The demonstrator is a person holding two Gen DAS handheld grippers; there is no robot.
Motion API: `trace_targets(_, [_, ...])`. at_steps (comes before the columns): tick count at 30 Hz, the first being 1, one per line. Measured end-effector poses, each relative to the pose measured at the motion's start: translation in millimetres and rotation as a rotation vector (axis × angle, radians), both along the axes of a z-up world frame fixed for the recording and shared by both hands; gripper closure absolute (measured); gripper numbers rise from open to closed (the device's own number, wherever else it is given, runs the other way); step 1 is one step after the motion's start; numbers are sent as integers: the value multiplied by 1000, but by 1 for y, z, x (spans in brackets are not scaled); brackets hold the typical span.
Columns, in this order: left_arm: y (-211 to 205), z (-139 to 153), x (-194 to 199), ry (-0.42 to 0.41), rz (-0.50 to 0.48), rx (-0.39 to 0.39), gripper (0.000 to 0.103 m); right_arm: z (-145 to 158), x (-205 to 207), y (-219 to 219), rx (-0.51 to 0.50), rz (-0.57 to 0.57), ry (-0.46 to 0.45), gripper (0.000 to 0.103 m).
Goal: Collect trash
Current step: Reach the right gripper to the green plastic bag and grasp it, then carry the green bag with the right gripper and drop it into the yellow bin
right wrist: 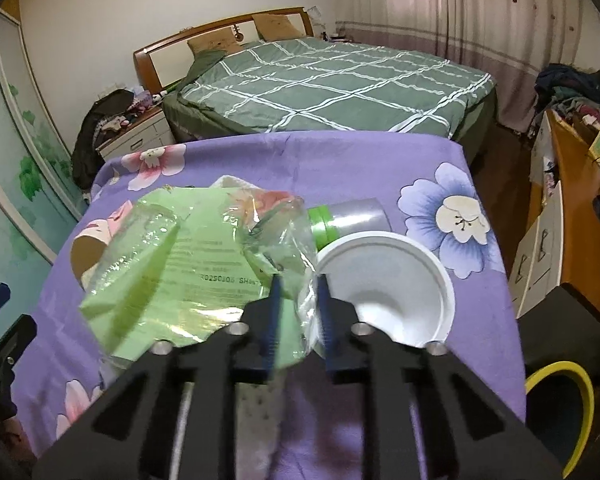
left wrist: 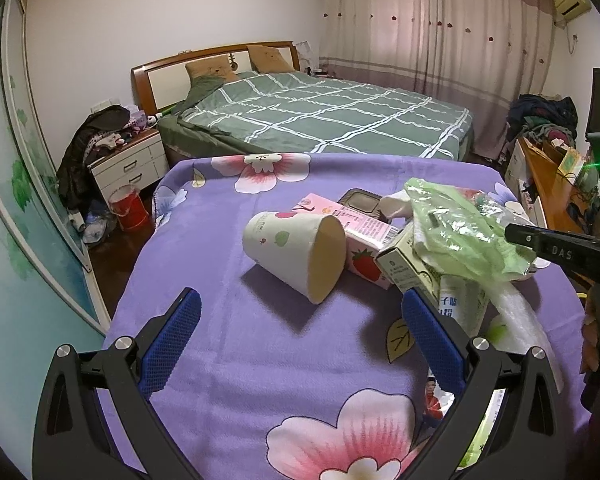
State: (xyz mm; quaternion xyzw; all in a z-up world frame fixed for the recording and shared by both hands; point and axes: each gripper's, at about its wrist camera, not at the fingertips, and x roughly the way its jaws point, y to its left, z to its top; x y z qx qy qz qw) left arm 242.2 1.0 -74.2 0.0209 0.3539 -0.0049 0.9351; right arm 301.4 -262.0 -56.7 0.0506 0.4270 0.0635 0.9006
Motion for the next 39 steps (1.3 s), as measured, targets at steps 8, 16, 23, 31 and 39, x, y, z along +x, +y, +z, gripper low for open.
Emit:
trace_targets(8, [2, 11, -16, -28, -12, -4, 4, 32, -25, -15, 83, -24, -83, 95])
trace_targets(16, [-23, 27, -48, -67, -73, 14, 4, 56, -79, -70, 86, -141, -147, 95])
trace_targets(23, [-66, 25, -70, -45, -164, 17, 4, 39, -141, -146, 53, -299, -107, 95])
trace_targets(31, [-121, 11, -83, -5, -258, 29, 4, 2, -202, -226, 24, -480, -30, 95])
trace_targets(39, [-140, -7, -92, 43, -295, 71, 4, -35, -231, -265, -13, -577, 27, 95])
